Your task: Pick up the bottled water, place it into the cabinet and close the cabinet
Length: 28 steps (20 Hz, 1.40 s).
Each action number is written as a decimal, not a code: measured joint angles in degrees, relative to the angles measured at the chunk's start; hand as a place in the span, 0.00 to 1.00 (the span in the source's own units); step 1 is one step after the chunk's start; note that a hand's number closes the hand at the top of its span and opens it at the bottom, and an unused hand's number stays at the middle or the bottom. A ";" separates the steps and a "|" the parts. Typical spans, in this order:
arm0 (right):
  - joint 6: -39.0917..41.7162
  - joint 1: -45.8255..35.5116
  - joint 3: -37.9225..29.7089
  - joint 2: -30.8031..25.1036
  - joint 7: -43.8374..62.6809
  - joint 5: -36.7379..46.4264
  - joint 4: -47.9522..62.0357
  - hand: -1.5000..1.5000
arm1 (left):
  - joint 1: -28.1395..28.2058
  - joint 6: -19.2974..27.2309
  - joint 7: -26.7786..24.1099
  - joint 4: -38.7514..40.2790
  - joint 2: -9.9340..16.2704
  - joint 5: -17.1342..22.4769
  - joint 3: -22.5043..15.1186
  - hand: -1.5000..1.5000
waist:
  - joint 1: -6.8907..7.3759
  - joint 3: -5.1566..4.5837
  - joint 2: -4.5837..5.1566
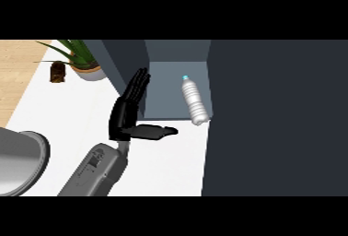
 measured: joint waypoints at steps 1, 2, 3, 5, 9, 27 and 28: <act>-0.51 0.32 0.66 0.17 0.34 0.47 -0.70 0.00 | -0.15 -0.47 0.29 -0.42 -0.04 0.07 0.07 0.00 | 0.06 0.01 0.02; -0.78 0.39 0.60 0.16 0.65 0.38 -1.23 0.00 | -0.08 -0.34 0.84 -2.08 -0.01 0.06 0.17 0.00 | 0.22 0.04 -0.05; -1.09 0.96 0.87 0.04 0.91 0.54 -1.85 0.00 | 0.57 -1.12 1.28 -3.49 0.28 0.46 0.25 0.00 | 0.28 0.06 -0.07; -1.32 1.16 1.47 0.25 0.15 1.16 -0.83 0.00 | 1.59 -1.52 2.08 -6.31 0.33 0.75 0.43 0.00 | 0.44 0.11 -0.12; -2.36 1.40 2.96 0.52 0.49 1.94 -1.37 0.00 | 5.76 -0.30 5.21 -16.32 0.97 0.54 0.05 0.00 | 0.80 0.21 -0.34; 1.33 0.10 6.96 -7.95 5.23 7.51 -4.67 1.00 | 32.30 -3.35 8.02 -48.74 5.85 0.12 -7.39 0.00 | 1.35 0.24 -0.46; 1.72 0.33 7.52 -8.99 5.80 8.46 -5.46 1.00 | 33.77 -3.96 7.40 -49.75 6.66 0.71 -6.55 0.00 | 1.39 0.26 -0.38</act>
